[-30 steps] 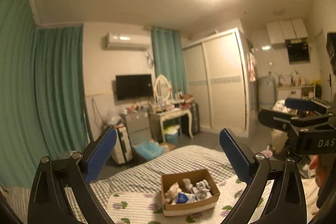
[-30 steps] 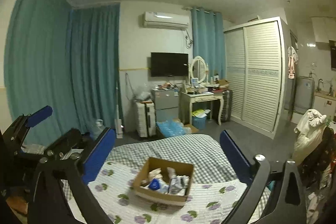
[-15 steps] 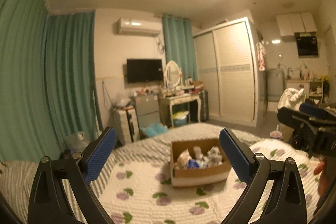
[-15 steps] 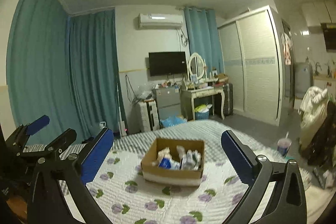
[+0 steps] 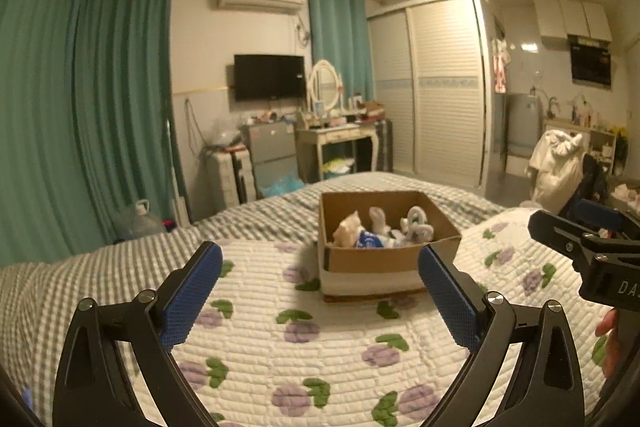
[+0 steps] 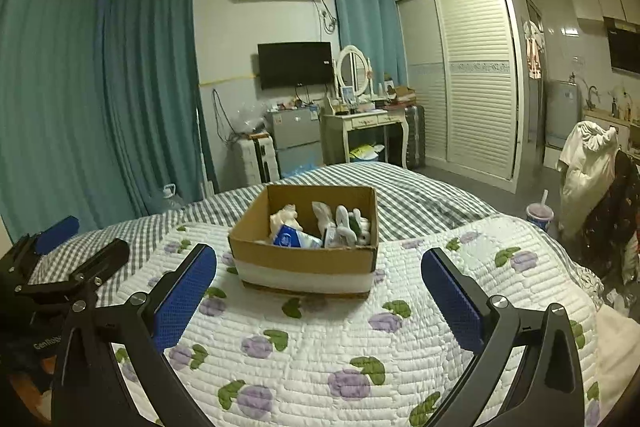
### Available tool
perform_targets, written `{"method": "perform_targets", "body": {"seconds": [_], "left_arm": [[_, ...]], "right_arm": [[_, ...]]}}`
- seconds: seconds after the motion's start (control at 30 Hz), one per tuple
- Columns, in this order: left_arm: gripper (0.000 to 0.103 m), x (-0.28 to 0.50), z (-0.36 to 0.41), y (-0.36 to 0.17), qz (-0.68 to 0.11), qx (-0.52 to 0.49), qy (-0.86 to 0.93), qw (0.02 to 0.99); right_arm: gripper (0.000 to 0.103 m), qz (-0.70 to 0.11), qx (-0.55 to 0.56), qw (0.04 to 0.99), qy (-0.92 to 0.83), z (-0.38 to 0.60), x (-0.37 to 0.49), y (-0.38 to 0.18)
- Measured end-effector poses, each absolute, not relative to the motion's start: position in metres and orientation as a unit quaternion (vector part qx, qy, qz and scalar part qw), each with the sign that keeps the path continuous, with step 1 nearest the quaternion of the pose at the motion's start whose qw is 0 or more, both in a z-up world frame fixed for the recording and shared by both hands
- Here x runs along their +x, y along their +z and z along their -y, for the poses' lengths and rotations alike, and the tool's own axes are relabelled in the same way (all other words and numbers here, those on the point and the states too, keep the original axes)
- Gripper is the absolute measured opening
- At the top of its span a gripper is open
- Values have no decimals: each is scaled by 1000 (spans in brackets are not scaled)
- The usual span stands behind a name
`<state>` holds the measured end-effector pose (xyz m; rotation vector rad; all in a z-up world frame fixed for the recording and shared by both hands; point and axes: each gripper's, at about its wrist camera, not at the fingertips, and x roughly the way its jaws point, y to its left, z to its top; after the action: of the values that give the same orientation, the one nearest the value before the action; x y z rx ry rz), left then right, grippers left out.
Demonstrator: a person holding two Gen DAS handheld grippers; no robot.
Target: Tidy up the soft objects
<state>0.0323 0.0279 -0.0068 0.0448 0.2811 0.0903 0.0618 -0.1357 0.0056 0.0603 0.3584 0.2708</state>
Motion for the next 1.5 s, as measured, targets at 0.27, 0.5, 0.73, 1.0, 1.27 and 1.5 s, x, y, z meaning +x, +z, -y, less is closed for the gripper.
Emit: {"method": "perform_targets", "body": {"seconds": [0.27, 0.5, 0.73, 1.0, 1.27, 1.5], "left_arm": [[100, 27, -29, -7, -140, 20, 34, 989], [100, 28, -31, -7, -146, 13, 20, 989], [100, 29, -34, -9, -150, 7, 24, 988], [100, 26, -34, -8, -147, 1, 24, 989], [100, 27, -36, -9, -151, -5, 28, 988], [100, 26, -36, -10, -152, 1, 31, 988]], "right_arm": [[103, -178, 23, 976, 127, 135, 62, 2], [103, -181, 14, 976, 122, 133, 63, -2], [103, -184, 11, 976, 116, 133, 63, -4], [103, -182, 6, 977, 114, 132, 63, -4], [103, -183, 6, 977, 110, 133, 62, -5], [103, -183, 5, 977, 110, 133, 61, -4]]}}
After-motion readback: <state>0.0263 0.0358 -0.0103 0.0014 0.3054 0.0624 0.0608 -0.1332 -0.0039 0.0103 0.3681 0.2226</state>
